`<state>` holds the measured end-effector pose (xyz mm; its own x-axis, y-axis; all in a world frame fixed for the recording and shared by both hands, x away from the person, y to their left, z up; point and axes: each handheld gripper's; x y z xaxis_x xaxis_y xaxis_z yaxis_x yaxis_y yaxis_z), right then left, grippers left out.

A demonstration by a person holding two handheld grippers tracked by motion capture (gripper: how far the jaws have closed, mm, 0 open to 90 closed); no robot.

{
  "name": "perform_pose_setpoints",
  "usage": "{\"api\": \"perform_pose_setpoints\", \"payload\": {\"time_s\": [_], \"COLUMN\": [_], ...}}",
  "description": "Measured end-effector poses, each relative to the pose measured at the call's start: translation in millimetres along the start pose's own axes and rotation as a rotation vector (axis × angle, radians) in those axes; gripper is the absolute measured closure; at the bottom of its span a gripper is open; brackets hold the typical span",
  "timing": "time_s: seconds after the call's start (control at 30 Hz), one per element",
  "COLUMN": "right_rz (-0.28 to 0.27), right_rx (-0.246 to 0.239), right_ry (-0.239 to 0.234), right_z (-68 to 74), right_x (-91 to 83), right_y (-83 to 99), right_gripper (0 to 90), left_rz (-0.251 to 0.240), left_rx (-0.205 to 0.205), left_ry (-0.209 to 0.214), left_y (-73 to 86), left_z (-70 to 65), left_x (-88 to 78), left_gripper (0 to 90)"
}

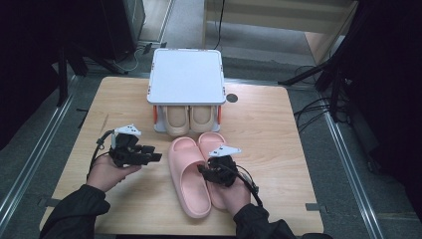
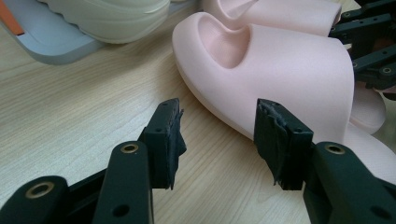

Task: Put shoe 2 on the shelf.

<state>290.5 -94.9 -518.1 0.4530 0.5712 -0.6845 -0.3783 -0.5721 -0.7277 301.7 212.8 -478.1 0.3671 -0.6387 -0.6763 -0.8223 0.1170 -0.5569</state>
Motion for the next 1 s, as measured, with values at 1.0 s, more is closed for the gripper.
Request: {"api": "perform_pose_setpoints", "payload": {"time_s": [1.0], "right_rz": [0.015], "right_rx": [-0.052], "right_ry": [-0.093], "right_z": [1.3], "right_x": [-25.6], "right_y": [-7.2], "right_gripper": [77.0], "left_rz": [-0.037], "left_rx": [-0.006], "left_ry": [0.006], "left_y": [-3.9], "left_z": [7.5], "left_x": [-8.4], "left_gripper": [50.4]}}
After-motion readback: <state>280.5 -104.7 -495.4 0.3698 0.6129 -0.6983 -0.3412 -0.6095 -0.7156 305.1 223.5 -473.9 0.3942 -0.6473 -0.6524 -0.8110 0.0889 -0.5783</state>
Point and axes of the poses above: each handheld gripper's, and its own axes: x roughly forward along the jaws, y roughly out of its underside, z roughly to its left, and after that the axes turned 15 degrees about -x, right-handed
